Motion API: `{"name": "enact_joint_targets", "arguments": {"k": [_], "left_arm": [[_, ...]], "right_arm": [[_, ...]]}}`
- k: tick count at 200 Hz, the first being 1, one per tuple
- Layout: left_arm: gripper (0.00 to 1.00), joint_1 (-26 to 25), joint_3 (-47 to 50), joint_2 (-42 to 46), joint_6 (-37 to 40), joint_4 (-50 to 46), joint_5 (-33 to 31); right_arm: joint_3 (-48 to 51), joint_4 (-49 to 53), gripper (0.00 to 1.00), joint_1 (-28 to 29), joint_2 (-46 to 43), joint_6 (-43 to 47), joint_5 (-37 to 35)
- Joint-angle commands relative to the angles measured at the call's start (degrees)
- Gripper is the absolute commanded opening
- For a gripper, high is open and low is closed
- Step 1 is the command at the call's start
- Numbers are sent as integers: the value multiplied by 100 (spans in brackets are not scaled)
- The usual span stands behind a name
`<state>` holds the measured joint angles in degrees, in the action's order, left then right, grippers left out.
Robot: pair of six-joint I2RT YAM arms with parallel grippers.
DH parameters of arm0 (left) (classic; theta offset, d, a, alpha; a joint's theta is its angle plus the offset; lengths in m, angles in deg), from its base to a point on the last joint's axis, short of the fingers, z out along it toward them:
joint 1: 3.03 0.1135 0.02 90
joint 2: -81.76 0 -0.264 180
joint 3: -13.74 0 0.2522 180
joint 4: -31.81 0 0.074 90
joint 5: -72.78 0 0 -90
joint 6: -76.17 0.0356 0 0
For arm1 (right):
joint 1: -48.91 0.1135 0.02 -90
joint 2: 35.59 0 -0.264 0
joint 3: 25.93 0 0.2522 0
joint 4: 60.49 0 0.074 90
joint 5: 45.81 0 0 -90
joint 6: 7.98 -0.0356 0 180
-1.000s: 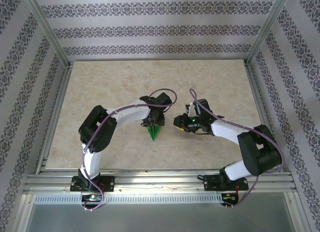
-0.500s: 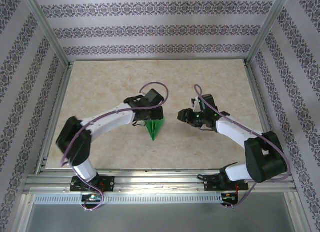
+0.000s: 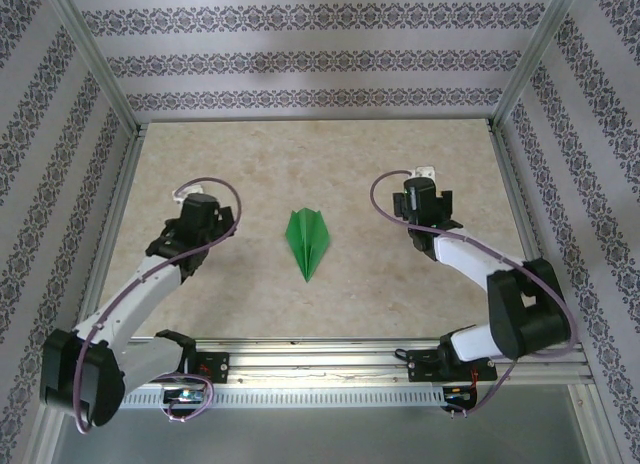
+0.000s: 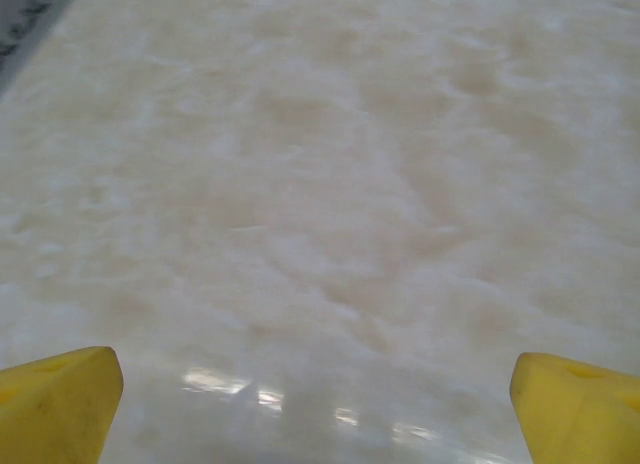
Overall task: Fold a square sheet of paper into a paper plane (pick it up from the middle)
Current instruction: Reset both arms
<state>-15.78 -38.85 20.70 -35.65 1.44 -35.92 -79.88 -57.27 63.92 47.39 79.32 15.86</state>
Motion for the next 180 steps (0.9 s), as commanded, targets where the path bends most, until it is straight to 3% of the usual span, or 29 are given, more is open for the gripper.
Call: {"name": "enact_joint_targets", "arguments": {"k": [1,16,30,44,53,62,76,94,116,133,147,152,164,180], "left_arm": [[100,496,265,15,739,720,330],[100,771,456,-206,982,1091,456],[100,874,777,-392,1323,1774,625],[100,906,1031,-531,1551,2393,607],[100,921,1192,-576,1625,2812,593],[100,966,1434,-642,1694,3445,706],[100,998,1880,-861,1879,4705,967],[100,1018,2159,-1253,1975,5957,1211],[100,1064,2056,-1970,2247,6881,1497],[99,1162,1805,-2375,2243,6731,1766],[99,1204,1866,-3018,2316,7439,2031],[99,1205,1907,-3142,2337,7813,1994],[99,1291,1806,-2854,2088,7034,1804],[99,1337,1801,-3032,1968,7369,1577]], "right_arm": [[417,-1417,90,-299,412,688,-198],[554,-1853,90,-388,344,819,402],[808,-2216,90,-739,245,630,1764],[946,-2332,89,-1188,191,340,2484],[1344,-3040,90,-1533,147,203,3410],[1813,-3952,90,-1712,201,137,3844],[2338,-5476,93,-1695,651,36,3832],[2086,-4442,98,-1540,383,269,3672],[1913,-4504,98,-1540,487,-29,2900],[1943,-4617,98,-1502,517,-14,2794],[1944,-4620,98,-1490,508,6,2777],[1944,-4607,98,-1483,497,15,2775],[1929,-4584,98,-1474,506,40,2796],[1916,-4550,98,-1453,504,79,2816]]}}
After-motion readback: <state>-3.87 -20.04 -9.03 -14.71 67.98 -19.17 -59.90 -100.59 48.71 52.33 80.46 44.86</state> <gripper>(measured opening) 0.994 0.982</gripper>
